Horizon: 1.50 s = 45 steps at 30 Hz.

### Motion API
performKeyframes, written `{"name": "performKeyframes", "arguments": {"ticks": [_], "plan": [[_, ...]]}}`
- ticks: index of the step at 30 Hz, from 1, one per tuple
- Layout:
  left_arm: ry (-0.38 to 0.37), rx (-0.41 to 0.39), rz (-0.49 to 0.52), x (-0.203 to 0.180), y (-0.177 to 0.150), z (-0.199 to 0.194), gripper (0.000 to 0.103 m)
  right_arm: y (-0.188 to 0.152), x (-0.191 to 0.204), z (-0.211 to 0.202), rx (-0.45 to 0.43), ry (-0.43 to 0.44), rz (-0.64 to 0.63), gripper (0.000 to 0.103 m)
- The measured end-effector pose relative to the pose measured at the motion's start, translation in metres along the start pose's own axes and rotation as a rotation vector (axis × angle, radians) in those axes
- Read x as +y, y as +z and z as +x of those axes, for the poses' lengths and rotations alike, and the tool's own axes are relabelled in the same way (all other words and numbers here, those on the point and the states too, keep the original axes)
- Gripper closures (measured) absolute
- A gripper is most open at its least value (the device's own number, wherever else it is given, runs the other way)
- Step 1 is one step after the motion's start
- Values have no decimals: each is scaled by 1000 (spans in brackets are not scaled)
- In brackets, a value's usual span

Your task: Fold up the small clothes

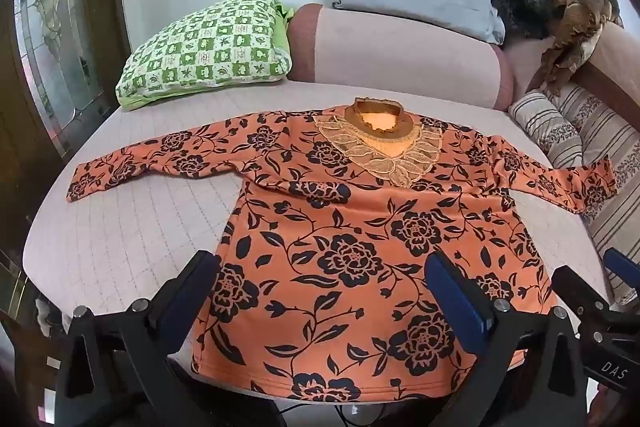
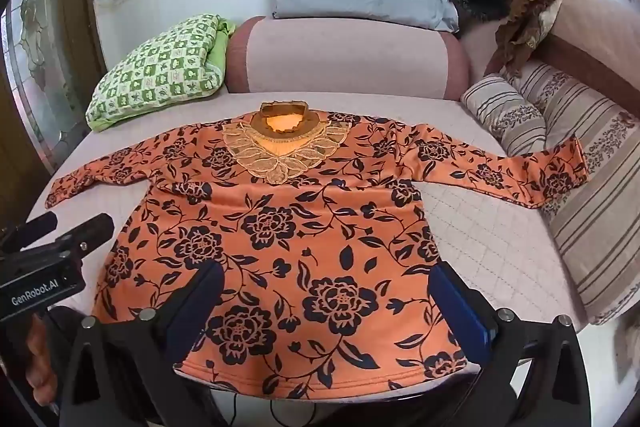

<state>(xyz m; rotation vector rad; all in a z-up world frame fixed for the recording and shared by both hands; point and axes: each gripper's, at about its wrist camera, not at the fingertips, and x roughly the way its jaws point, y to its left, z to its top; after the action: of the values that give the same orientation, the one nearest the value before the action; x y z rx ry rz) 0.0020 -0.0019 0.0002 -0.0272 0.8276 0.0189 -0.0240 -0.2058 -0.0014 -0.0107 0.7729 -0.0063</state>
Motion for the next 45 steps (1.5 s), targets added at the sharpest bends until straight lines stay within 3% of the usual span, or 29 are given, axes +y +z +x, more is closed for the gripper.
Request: {"name": "performKeyframes", "arguments": {"ticks": [6, 45], "plan": [[-12, -30, -22, 6, -5, -2, 0, 0, 5, -4, -22, -20, -4, 0], [9, -26, -10, 5, -5, -5, 0, 3, 8, -6, -44, -11, -11, 0]]}}
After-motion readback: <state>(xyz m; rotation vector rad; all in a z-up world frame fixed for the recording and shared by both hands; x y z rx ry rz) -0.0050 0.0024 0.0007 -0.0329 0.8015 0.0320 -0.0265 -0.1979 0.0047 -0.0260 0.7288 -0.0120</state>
